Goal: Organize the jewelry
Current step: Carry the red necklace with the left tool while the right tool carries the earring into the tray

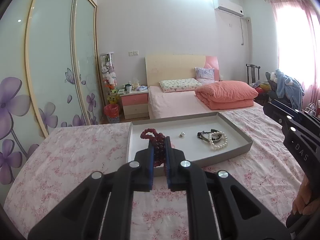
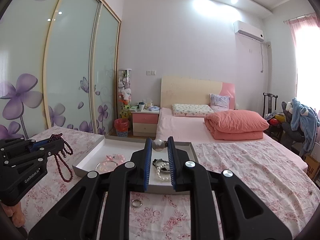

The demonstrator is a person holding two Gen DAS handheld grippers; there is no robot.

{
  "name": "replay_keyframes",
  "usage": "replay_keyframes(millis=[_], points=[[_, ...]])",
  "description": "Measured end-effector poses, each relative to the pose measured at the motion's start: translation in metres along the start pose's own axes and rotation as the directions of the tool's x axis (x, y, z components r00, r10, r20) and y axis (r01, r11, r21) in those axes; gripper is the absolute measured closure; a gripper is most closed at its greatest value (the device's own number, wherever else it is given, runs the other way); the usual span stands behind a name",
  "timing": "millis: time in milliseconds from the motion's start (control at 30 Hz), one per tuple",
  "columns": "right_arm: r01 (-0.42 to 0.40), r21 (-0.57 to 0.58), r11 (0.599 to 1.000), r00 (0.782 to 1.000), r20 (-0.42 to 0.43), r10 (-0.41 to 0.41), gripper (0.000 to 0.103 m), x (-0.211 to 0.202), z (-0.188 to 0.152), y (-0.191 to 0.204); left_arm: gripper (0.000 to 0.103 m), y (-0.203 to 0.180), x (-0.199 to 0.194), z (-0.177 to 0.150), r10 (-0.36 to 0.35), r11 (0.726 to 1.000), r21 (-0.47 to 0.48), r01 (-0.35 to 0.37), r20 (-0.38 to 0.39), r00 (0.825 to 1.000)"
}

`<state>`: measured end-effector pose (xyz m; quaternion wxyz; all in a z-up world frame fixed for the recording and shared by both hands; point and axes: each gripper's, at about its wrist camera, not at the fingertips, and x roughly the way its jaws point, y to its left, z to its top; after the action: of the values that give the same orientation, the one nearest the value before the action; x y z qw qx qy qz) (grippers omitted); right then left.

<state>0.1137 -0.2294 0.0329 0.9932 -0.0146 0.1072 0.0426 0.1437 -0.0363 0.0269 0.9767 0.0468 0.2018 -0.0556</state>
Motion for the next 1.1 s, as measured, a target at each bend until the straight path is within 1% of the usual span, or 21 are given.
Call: replay_keyframes(millis=[533, 800, 967, 1100], points=[[0.008, -0.007, 1.000, 0.997, 0.077, -0.008, 0.086, 0.000, 0.013, -0.005, 0.092, -0.003, -0.002, 0.014, -0.006, 1.000, -0.010, 0.006, 0.060, 0.998], [0.017, -0.003, 1.000, 0.995, 0.095, -0.017, 0.086, 0.014, 0.019, -0.008, 0.092, -0.003, 0.012, 0.022, -0.001, 1.000, -0.021, 0.002, 0.069, 0.998], [-0.004, 0.013, 1.000, 0.998, 0.069, 0.003, 0.086, 0.033, 0.020, -0.012, 0.092, -0.001, 0.031, 0.030, -0.007, 0.999, -0.038, 0.010, 0.067, 0.998], [-0.029, 0.044, 0.999, 1.000, 0.009, 0.029, 0.086, 0.057, 0.018, -0.017, 0.092, 0.001, 0.055, 0.038, -0.022, 0.998, -0.055, 0.024, 0.042, 0.999]])
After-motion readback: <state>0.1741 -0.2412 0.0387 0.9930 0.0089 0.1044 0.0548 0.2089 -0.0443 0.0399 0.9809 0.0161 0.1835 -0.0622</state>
